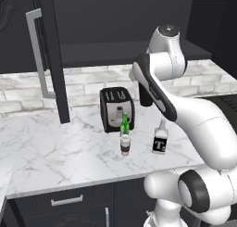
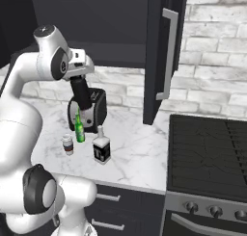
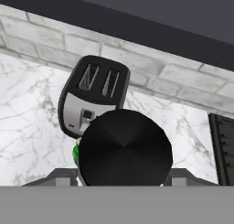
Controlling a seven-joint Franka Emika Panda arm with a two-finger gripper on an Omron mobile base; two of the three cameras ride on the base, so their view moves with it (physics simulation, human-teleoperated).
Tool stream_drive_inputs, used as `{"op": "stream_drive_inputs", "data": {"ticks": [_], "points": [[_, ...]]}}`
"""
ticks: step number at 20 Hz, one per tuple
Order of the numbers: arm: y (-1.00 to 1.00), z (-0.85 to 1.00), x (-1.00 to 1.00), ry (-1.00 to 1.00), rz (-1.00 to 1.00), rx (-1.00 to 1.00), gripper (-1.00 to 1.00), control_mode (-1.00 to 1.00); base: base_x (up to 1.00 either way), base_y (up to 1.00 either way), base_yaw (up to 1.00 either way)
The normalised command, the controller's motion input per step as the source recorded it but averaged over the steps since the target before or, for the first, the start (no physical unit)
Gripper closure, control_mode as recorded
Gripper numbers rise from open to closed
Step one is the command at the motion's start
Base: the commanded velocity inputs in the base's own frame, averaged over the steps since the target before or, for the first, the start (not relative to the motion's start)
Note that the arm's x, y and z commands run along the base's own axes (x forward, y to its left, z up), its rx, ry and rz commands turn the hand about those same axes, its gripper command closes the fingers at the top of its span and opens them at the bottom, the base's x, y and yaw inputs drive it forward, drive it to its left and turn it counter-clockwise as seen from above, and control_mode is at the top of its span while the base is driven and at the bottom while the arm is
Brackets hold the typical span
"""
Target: Sort all alcoholic drinks to one cabinet, and non-alcoholic drinks to the other.
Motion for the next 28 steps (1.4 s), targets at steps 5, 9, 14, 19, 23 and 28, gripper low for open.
{"op": "stream_drive_inputs", "data": {"ticks": [5, 9, 14, 19, 23, 28], "points": [[-0.03, 0.35, -0.02, -0.01, -0.04, 0.0, 1.0, -1.0, 0.0, 0.0, 0.0], [-0.01, 0.25, 0.0, -0.07, -0.05, 0.0, 1.0, -1.0, 0.0, 0.0, 0.0], [-0.1, 0.18, 0.0, -0.08, -0.04, 0.01, 1.0, -1.0, 0.0, 0.0, 0.0], [-0.12, 0.15, 0.0, -0.1, -0.03, 0.04, 1.0, -1.0, 0.0, 0.0, 0.0], [-0.12, 0.19, 0.0, -0.06, -0.03, 0.06, 1.0, -1.0, 0.0, 0.0, 0.0], [-0.11, 0.22, -0.01, -0.07, -0.04, 0.05, 1.0, -1.0, 0.0, 0.0, 0.0]]}}
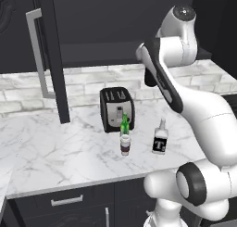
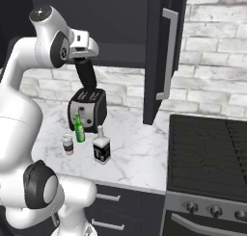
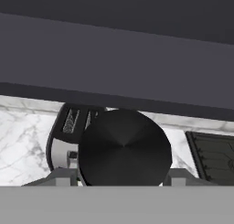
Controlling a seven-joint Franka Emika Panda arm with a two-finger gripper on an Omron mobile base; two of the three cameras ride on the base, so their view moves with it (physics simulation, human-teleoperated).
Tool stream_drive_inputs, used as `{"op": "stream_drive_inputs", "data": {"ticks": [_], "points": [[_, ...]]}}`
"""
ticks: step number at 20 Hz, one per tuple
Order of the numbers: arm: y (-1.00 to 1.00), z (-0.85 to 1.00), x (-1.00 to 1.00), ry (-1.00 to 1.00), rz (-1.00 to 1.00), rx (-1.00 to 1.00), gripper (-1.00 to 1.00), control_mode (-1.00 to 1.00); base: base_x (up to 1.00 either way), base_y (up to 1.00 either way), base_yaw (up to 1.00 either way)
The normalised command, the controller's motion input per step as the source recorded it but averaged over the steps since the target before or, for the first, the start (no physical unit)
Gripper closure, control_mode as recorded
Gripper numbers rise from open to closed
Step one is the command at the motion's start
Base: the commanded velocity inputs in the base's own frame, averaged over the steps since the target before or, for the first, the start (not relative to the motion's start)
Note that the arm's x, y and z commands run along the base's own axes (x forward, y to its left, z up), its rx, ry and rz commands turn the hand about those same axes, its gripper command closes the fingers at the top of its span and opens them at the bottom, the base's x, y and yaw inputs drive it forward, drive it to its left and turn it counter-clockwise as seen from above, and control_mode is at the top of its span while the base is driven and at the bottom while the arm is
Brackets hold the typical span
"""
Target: Sort all alcoholic drinks to one cabinet, and non-alcoholic drinks to the other.
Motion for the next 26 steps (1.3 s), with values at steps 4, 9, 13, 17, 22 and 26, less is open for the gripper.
{"op": "stream_drive_inputs", "data": {"ticks": [4, 9, 13, 17, 22, 26], "points": [[-0.1, 0.27, -0.03, -0.02, -0.05, 0.06, 1.0, -1.0, 0.0, 0.0, 0.0], [-0.05, 0.19, -0.05, -0.03, -0.05, 0.03, 1.0, -1.0, 0.0, 0.0, 0.0], [-0.07, 0.21, -0.07, -0.03, -0.05, 0.03, 1.0, -1.0, 0.0, 0.0, 0.0], [-0.04, 0.17, -0.05, -0.1, -0.05, 0.0, 1.0, -1.0, 0.0, 0.0, 0.0], [-0.05, 0.18, -0.06, -0.09, -0.05, 0.0, 1.0, -1.0, 0.0, 0.0, 0.0], [-0.05, 0.18, -0.03, -0.05, -0.06, 0.0, 1.0, -1.0, 0.0, 0.0, 0.0]]}}
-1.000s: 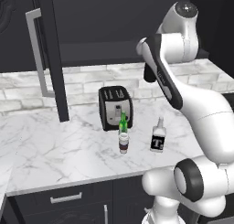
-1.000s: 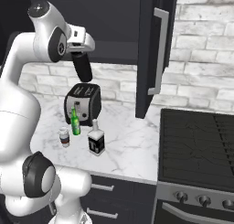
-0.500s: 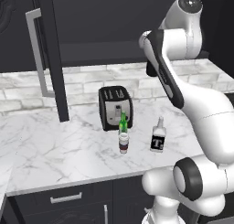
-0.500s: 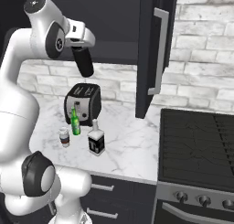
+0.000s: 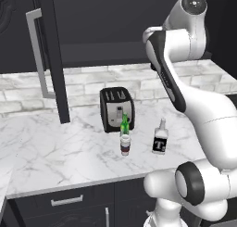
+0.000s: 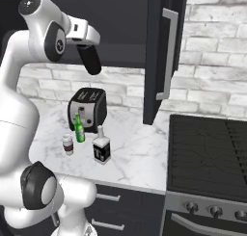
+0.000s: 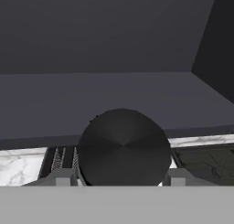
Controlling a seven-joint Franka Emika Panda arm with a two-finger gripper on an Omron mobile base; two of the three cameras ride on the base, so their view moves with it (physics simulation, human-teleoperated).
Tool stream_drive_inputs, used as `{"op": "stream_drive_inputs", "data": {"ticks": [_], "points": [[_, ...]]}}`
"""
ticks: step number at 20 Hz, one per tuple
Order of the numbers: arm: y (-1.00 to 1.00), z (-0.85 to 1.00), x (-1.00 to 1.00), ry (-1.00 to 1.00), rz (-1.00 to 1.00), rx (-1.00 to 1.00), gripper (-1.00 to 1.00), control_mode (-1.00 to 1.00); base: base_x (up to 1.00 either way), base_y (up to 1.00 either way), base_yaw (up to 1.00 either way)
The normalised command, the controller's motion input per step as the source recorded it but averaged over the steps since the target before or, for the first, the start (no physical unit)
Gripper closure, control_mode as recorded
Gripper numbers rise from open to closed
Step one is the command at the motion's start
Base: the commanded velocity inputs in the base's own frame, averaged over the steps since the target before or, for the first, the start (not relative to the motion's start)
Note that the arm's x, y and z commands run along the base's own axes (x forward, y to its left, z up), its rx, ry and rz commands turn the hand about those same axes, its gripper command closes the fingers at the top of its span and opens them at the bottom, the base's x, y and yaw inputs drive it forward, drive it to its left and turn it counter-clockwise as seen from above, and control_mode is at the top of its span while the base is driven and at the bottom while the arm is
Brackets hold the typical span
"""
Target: Sort all alcoholic drinks to one cabinet, and non-alcoholic drinks to the other.
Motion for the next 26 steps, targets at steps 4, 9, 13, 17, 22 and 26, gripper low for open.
{"op": "stream_drive_inputs", "data": {"ticks": [4, 9, 13, 17, 22, 26], "points": [[-0.05, 0.2, 0.0, -0.03, -0.05, 0.01, 1.0, -1.0, 0.0, 0.0, 0.0], [-0.02, 0.17, 0.0, -0.02, -0.04, 0.0, 1.0, -1.0, 0.0, 0.0, 0.0], [0.0, 0.12, 0.0, -0.03, -0.04, 0.0, 1.0, -1.0, 0.0, 0.0, 0.0], [0.0, 0.04, 0.03, -0.03, -0.02, 0.0, 1.0, -1.0, 0.0, 0.0, 0.0], [0.0, 0.0, 0.06, -0.03, -0.01, 0.0, 1.0, -1.0, 0.0, 0.0, 0.0], [0.0, 0.0, 0.09, -0.02, 0.0, 0.0, 1.0, -1.0, 0.0, 0.0, 0.0]]}}
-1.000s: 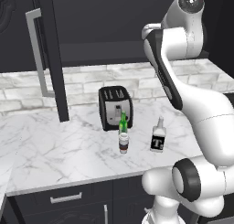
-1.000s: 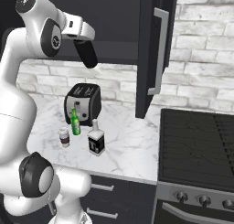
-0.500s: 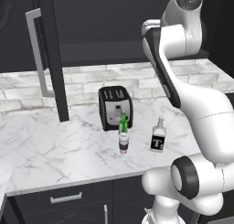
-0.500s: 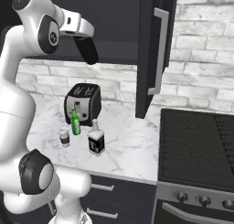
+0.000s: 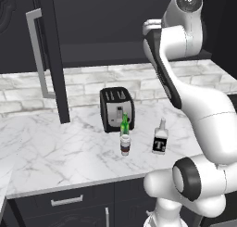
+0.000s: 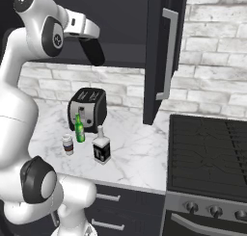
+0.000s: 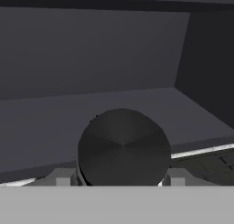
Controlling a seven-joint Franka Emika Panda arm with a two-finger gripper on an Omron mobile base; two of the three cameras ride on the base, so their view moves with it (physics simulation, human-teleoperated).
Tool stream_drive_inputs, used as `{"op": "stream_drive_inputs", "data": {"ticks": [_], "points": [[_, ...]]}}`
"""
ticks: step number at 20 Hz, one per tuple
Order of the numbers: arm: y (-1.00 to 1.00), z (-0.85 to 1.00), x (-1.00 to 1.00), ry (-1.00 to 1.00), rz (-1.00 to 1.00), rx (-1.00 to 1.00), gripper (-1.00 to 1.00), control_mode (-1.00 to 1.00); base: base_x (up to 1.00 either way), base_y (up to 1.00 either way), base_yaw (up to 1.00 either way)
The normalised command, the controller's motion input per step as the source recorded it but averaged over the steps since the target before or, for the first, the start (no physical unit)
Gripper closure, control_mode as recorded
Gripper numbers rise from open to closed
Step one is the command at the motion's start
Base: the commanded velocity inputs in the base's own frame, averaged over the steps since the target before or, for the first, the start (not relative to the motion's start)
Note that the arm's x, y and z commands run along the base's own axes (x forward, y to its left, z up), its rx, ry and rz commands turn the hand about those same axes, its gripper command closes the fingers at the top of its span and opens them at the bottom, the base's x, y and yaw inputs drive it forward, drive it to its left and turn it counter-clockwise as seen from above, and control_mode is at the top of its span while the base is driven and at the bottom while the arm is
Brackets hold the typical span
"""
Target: Sort all alcoholic drinks to one cabinet, and non-alcoholic drinks to the other.
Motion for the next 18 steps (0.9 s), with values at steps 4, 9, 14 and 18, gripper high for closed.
{"op": "stream_drive_inputs", "data": {"ticks": [4, 9, 14, 18], "points": [[0.0, 0.01, 0.1, 0.0, -0.01, 0.0, 1.0, -1.0, 0.0, 0.0, 0.0], [0.0, 0.02, 0.13, 0.0, -0.01, 0.0, 1.0, -1.0, 0.0, 0.0, 0.0], [0.0, 0.04, 0.15, 0.0, 0.0, 0.0, 1.0, -1.0, 0.0, 0.0, 0.0], [0.0, 0.02, 0.21, 0.0, 0.0, 0.0, 1.0, -1.0, 0.0, 0.0, 0.0]]}}
